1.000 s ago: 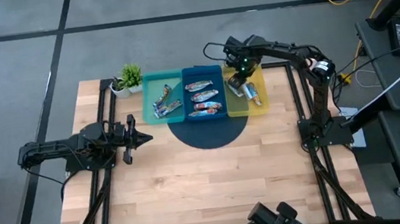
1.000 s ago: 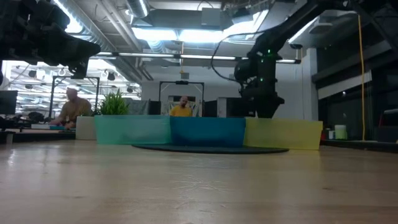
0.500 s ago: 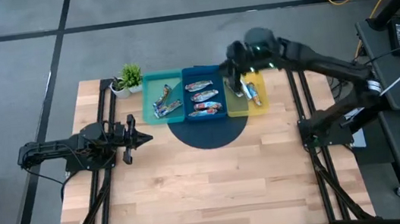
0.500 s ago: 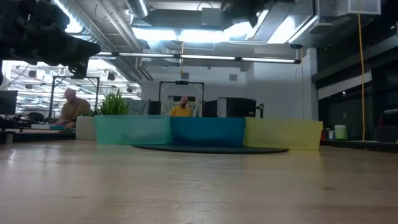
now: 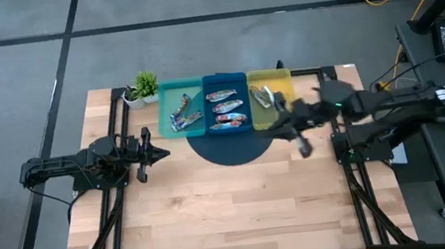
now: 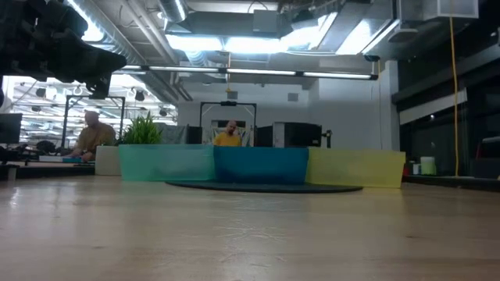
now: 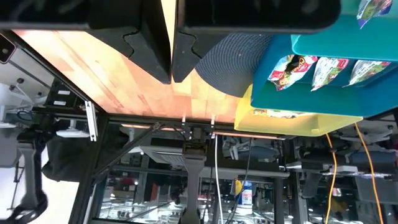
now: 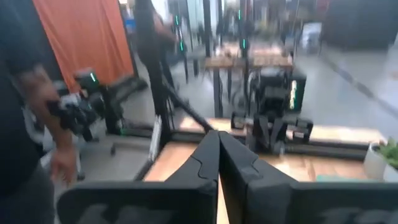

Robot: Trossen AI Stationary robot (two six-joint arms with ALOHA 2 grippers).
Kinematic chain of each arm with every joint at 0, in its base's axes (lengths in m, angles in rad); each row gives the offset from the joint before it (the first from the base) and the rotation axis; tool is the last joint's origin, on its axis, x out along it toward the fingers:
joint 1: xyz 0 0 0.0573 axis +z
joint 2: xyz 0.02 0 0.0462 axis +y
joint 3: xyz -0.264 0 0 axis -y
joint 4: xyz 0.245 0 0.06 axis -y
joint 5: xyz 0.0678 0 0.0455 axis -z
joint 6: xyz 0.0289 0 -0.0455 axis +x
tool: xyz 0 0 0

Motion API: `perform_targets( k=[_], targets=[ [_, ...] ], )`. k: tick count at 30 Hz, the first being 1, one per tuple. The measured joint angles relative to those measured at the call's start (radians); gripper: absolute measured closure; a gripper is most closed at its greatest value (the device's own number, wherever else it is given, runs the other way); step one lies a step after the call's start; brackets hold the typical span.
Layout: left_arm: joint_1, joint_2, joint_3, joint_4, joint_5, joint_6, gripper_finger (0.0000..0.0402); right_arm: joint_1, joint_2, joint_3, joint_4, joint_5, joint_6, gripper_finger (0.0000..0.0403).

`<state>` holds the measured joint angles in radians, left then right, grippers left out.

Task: Pick and place Granola Bars by type
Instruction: Return to Home Position

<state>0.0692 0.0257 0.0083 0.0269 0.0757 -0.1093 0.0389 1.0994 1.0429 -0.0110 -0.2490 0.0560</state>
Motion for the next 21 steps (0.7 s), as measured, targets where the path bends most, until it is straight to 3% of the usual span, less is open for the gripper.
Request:
perform_targets(
  k=[6,11,15,16,19,21],
  targets=[
    [0.000,0.000,0.000,0.000,0.000,0.000,0.0395,0.006,-0.366,-0.403,0.293,0.003,0.014,0.0398],
    [0.000,0.000,0.000,0.000,0.000,0.000,0.0396,-0.019,-0.742,-0.674,0.366,0.027,-0.048,0.0399],
    [0.000,0.000,0.000,0.000,0.000,0.000,0.0394,-0.022,-1.057,-0.835,0.375,-0.015,-0.032,0.0399],
    [0.000,0.000,0.000,0.000,0.000,0.000,0.0393,-0.023,-1.101,-0.875,0.380,-0.029,-0.013,0.0399],
    [0.000,0.001,0.000,0.002,-0.004,0.000,0.0391,-0.022,-1.078,-0.955,0.453,-0.152,0.009,0.0400],
    [0.000,0.007,0.000,-0.001,-0.005,0.000,0.0391,-0.021,-1.056,-0.980,0.504,-0.165,0.014,0.0401]
  ],
)
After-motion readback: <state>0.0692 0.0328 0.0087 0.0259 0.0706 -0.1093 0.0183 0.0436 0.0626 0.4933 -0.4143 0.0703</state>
